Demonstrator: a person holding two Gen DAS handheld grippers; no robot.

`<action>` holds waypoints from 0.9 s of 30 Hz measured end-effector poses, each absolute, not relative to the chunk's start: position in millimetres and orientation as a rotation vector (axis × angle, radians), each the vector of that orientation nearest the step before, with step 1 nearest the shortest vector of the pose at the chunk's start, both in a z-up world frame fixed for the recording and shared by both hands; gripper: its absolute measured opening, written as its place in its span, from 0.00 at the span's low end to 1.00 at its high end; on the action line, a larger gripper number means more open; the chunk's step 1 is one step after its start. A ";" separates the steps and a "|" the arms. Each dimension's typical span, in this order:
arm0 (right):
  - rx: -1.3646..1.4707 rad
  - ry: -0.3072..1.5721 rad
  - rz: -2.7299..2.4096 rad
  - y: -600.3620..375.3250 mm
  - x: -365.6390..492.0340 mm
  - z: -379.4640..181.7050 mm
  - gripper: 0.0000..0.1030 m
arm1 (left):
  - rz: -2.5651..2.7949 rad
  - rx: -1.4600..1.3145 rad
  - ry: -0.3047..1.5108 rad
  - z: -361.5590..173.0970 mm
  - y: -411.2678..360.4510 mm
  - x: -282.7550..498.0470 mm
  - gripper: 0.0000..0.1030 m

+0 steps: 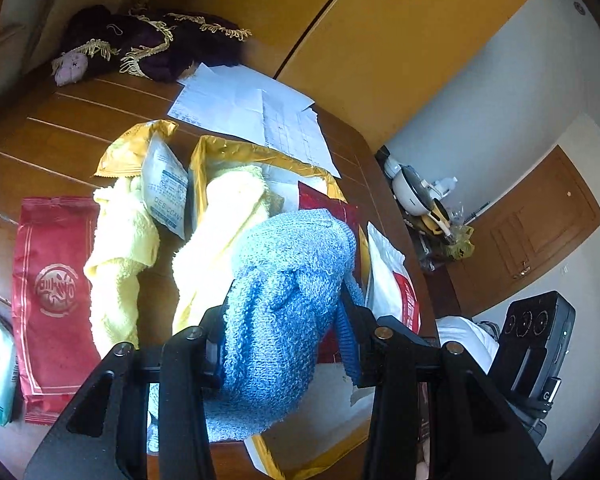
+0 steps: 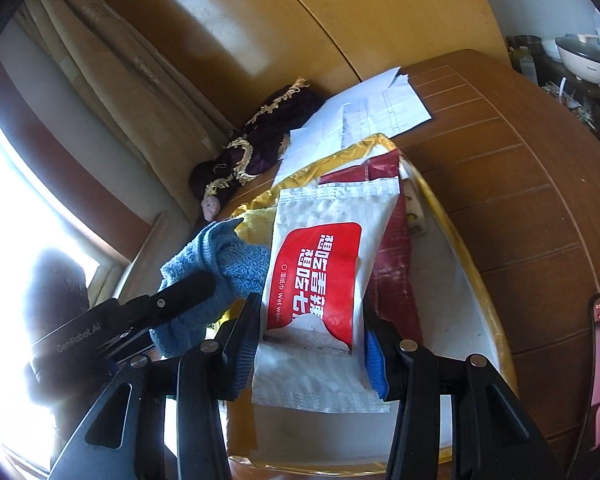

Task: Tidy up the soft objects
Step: 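Carry the blue towel and wet-wipe pack over the tray with both tools, then lower the blue towel and wet-wipe pack into the tray and open both tools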

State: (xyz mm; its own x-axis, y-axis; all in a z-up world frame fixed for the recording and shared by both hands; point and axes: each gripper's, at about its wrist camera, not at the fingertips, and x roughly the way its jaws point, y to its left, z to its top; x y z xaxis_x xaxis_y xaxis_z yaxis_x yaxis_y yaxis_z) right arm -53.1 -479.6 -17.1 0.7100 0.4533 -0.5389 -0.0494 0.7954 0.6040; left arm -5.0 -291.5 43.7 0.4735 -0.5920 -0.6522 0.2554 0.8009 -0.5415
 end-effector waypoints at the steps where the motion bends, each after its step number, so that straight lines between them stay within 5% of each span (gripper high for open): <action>1: 0.593 0.735 0.290 -481.1 -54.3 -17.6 0.46 | -0.537 -0.396 0.945 43.9 -294.0 -6.2 0.39; 17: 0.530 0.774 0.195 -490.8 -48.5 -25.7 0.46 | -0.512 -0.372 1.013 14.5 -312.8 -3.6 0.38; 27: 0.487 0.807 0.189 -480.8 -47.4 -32.8 0.46 | -0.540 -0.394 0.967 43.5 -311.2 -1.2 0.38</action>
State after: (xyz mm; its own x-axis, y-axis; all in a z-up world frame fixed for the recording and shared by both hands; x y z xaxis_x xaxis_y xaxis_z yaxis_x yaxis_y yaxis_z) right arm -47.4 -480.8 -32.8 0.6820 0.3431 -0.6459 0.0206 0.8738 0.4859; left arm -1.2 -311.2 43.5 0.4539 -0.5932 -0.6648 0.2540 0.8013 -0.5416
